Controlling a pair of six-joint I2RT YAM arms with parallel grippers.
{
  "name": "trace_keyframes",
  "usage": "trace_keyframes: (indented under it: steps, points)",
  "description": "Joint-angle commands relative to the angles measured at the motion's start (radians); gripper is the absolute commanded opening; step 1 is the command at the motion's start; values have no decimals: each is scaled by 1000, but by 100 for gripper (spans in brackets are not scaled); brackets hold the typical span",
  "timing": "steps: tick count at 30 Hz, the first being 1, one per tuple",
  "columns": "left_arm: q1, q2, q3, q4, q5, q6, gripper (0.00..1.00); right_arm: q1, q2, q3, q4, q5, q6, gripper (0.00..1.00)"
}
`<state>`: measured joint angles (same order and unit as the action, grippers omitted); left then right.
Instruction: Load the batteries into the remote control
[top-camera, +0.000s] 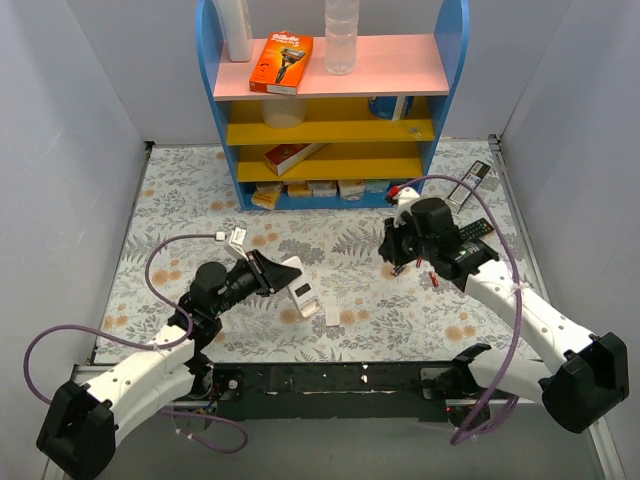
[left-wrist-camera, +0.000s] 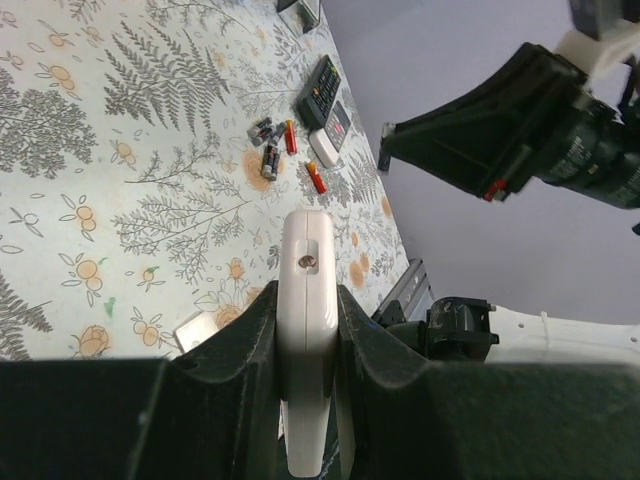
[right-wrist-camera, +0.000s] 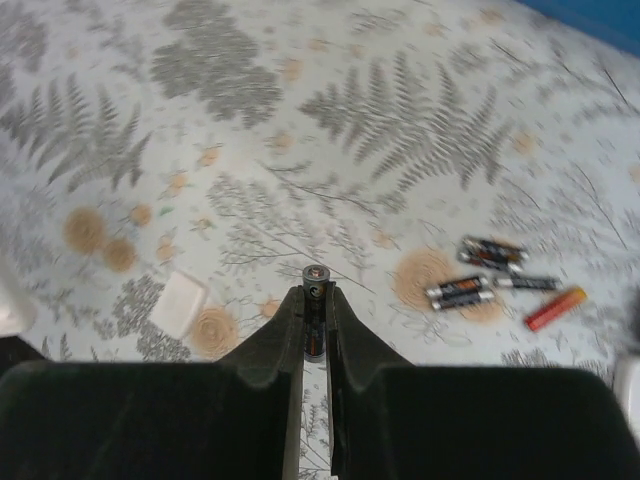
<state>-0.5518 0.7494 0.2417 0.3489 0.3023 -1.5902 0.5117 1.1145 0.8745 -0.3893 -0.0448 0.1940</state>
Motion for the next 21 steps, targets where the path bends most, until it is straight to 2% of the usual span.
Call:
trace_keyframes:
  steps: [1,10,15,21]
  points:
    - [6,74,83,48,76,-7,0,175,-50,67,105,-90,-243,1]
    - [7,189,192,50,225,-14,0,399,-38,193,90,-276,-436,1]
    - [9,248,251,48,310,-13,0,465,-7,234,76,-371,-510,1]
    - [26,277,320,33,374,-43,0,518,28,271,26,-376,-570,1]
